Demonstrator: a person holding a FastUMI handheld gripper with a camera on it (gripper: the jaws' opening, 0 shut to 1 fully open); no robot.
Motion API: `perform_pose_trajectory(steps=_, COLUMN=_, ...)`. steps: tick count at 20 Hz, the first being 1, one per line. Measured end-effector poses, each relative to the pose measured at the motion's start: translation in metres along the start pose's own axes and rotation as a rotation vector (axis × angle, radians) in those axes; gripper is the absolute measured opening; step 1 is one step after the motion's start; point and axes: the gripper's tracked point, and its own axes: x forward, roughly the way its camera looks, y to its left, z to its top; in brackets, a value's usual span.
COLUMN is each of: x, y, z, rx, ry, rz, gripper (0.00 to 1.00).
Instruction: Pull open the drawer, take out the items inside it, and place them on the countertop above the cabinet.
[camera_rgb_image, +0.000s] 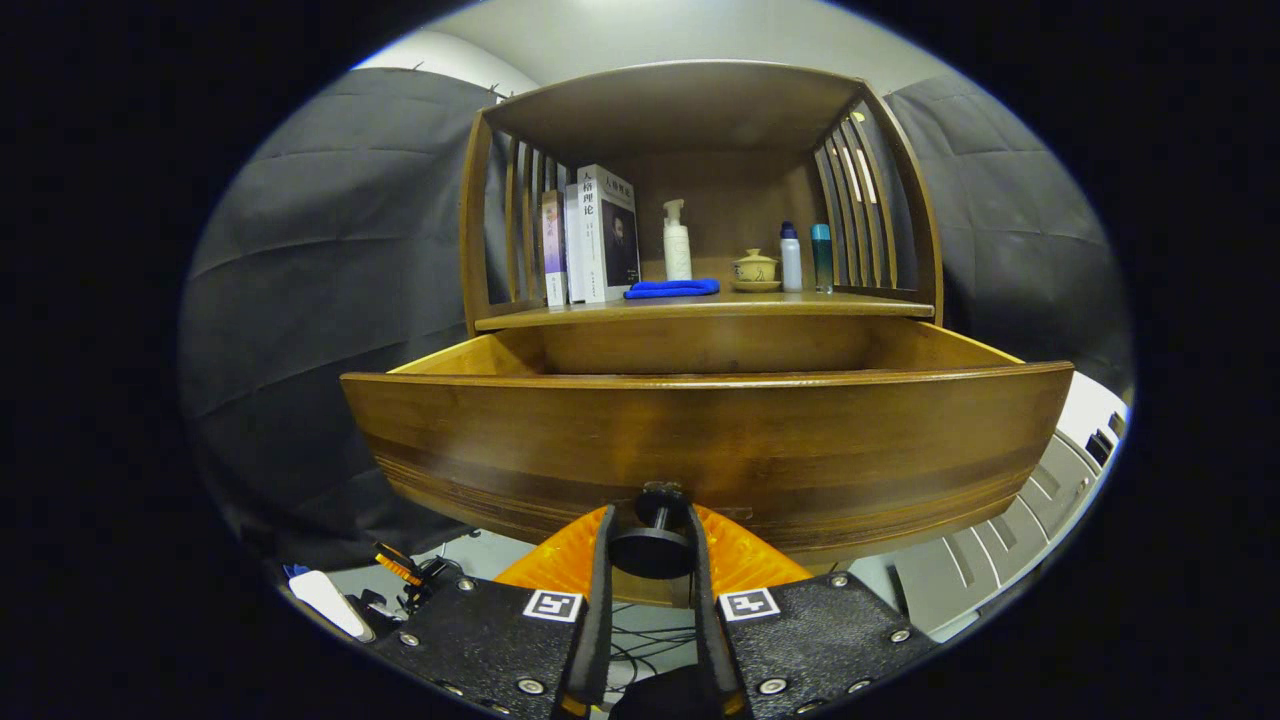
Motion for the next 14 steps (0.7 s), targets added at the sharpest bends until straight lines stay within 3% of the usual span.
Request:
perform_pose_trajectory(steps=9, x=-0.027, y=0.011, z=-0.01, rx=-0.011, ry=0.017, rz=0.04, gripper=0.36)
perform_pose_trajectory(steps=14, x=-0.038, y=0.022, z=0.012, rx=-0.009, ry=-0.064, rz=0.097, gripper=0.63)
